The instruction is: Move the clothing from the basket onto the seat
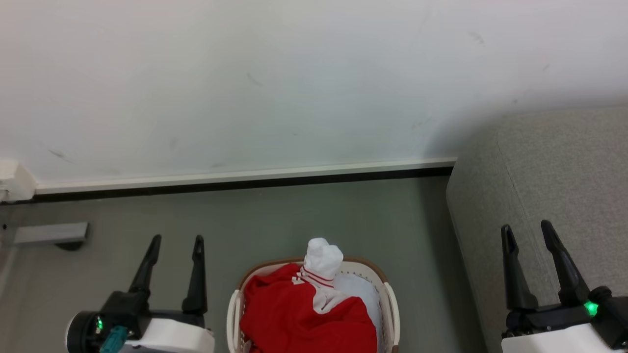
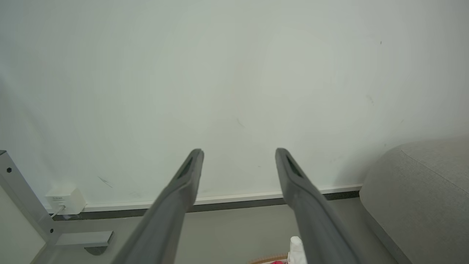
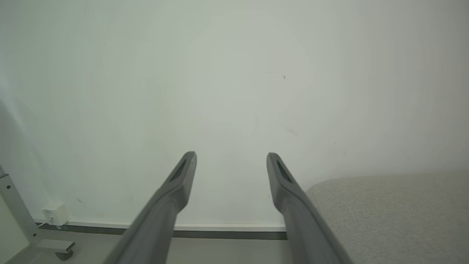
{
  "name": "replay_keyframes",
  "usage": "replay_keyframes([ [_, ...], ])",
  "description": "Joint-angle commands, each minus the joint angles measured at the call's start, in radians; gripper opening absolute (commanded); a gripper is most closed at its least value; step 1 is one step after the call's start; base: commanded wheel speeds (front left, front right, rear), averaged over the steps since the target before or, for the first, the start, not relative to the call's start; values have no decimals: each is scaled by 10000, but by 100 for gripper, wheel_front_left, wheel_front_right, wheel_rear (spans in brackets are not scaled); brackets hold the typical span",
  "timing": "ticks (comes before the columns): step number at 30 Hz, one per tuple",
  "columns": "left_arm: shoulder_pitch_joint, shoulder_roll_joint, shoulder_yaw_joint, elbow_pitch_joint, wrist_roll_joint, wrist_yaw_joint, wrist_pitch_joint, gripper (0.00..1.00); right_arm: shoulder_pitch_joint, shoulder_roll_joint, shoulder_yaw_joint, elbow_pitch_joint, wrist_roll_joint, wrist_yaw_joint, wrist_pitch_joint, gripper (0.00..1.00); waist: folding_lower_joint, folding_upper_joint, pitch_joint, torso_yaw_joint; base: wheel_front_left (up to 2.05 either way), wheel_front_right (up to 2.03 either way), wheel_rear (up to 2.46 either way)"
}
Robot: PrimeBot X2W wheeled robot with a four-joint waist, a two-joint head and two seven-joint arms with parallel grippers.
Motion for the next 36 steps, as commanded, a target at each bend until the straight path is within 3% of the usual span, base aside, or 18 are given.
replay_keyframes([
  [1, -172, 28, 16, -15, -159, -22, -11, 100, -212, 45, -40, -130, 148, 33, 4, 100, 0, 0, 452, -150, 0, 0, 0],
  [10, -1262, 64, 224, 346, -41, -335, -10, 100, -1021, 139, -129, -619, 458, 33, 2, 100, 0, 0, 1954, -802, 0, 0, 0],
  [18, -2244, 247, 136, 1697, 19, -791, -10, 100, -1599, 240, -258, -650, 598, 33, 2, 100, 0, 0, 3223, -1418, 0, 0, 0],
  [25, -3316, 536, -287, 4115, -175, -1205, -10, 100, -2041, 319, -242, -814, 573, 33, 2, 100, 0, 0, 4172, -1954, 0, 0, 0],
  [36, -5069, 915, -1221, 7970, -499, -1396, -7, 100, -2520, 364, -131, -1040, 1004, 33, 2, 100, 0, 0, 5354, -2852, 0, 0, 0],
])
